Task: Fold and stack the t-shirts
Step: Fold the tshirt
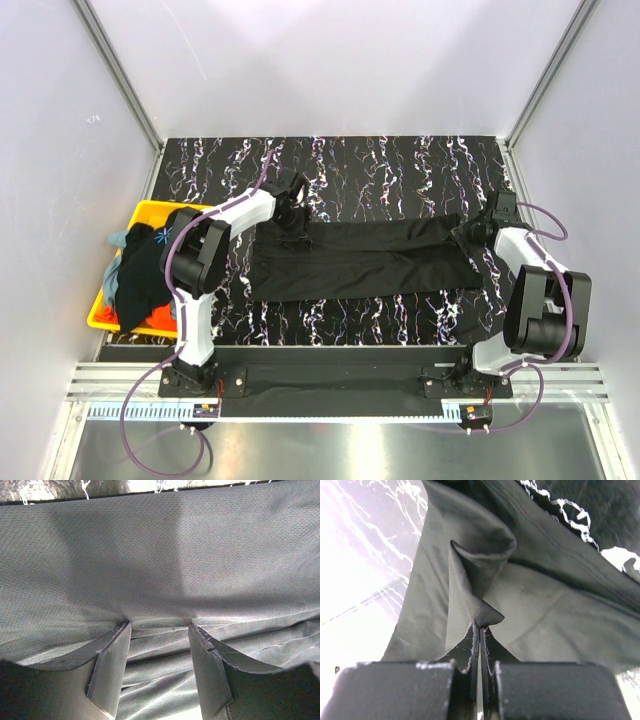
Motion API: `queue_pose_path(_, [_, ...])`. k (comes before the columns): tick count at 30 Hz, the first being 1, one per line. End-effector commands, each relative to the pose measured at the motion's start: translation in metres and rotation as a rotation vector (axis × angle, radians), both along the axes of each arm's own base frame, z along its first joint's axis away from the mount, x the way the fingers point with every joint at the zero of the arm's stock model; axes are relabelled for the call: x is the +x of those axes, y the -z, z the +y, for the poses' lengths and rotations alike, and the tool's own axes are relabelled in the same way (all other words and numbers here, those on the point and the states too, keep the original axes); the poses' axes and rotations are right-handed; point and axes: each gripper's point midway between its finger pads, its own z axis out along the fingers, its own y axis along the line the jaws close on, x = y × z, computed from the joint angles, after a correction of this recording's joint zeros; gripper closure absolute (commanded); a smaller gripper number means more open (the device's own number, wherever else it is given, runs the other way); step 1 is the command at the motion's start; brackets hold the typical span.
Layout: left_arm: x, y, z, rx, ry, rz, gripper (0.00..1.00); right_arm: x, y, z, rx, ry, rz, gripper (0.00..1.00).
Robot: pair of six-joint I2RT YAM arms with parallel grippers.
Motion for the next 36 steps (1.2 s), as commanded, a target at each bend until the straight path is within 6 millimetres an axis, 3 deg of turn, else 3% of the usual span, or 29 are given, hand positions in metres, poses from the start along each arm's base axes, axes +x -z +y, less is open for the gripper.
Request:
queue_pose_path(1, [0.008, 0.004, 0.011, 0.044, -0.020, -0.029, 0.43, -0.002, -0.033, 0.007, 0.014, -0.027, -0.031, 1.00])
queue_pose_path(7, [0.011, 0.008, 0.013, 0.043, -0.026, -0.020, 0.43, -0.017, -0.045, 0.017, 0.052, -0.044, -0.036, 1.00])
queue_pose_path(17, [0.008, 0.012, 0.014, 0.048, -0.032, -0.008, 0.43, -0.059, -0.007, 0.016, 0.046, 0.009, 0.076, 1.00])
queue_pose_path(23, [0.009, 0.013, 0.016, 0.060, -0.035, -0.012, 0.43, -0.057, -0.021, 0.030, 0.127, -0.018, 0.046, 1.00])
queue_pose_path(28, [0.008, 0.014, 0.017, 0.065, -0.036, -0.011, 0.43, -0.089, 0.009, 0.033, 0.130, -0.007, 0.126, 1.00])
queue_pose_path(31, [0.008, 0.015, 0.017, 0.063, -0.036, -0.008, 0.43, -0.093, 0.013, 0.035, 0.141, 0.011, 0.107, 1.00])
queue_pose_path(36, [0.009, 0.014, 0.016, 0.063, -0.034, -0.010, 0.43, -0.076, -0.009, 0.032, 0.133, 0.014, 0.027, 0.93])
